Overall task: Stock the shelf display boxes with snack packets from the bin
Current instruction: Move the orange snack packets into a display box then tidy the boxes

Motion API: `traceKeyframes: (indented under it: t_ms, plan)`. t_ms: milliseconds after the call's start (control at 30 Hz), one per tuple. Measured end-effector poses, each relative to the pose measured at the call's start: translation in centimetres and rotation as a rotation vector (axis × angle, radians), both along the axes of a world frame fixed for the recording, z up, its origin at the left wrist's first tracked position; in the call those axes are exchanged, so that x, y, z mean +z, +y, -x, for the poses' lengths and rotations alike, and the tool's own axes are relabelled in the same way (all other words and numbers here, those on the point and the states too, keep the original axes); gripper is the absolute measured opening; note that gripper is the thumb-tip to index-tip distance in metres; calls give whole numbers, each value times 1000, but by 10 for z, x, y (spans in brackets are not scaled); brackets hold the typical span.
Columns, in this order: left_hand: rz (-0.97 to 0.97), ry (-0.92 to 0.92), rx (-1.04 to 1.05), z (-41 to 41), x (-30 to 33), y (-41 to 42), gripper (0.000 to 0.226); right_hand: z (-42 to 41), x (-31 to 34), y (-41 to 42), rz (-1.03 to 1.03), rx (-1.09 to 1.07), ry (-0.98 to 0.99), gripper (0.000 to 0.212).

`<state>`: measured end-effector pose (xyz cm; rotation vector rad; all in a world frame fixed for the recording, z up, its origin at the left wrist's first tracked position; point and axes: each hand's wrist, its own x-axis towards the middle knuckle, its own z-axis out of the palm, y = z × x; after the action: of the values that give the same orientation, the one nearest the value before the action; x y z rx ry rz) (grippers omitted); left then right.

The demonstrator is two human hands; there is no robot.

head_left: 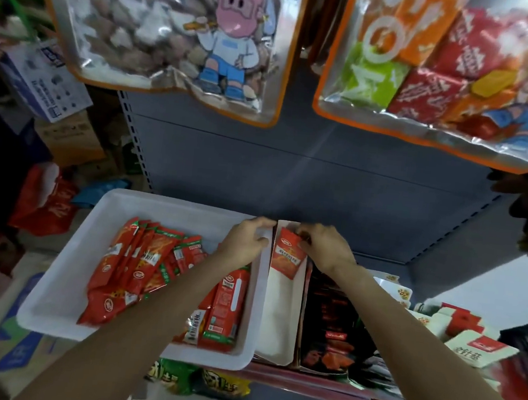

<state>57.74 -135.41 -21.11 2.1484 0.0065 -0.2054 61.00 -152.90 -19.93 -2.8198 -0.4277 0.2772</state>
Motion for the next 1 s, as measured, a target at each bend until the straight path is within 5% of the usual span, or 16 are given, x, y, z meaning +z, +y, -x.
traceKeyframes:
  t_ms: [333, 600, 767, 1000]
  plan:
    - [4, 101, -117, 2, 2, -7, 45, 9, 3, 7, -39, -23, -36, 31]
    - [3, -58, 28, 22, -6, 36, 35, 28, 7, 46, -182, -13, -155, 21]
    - [-178, -65, 90, 36, -31, 88, 29, 45, -15, 101, -194, 82, 76, 26]
    - [-373, 156, -95, 55, -60, 128, 65, 63, -71, 145, 4, -83, 419, 53]
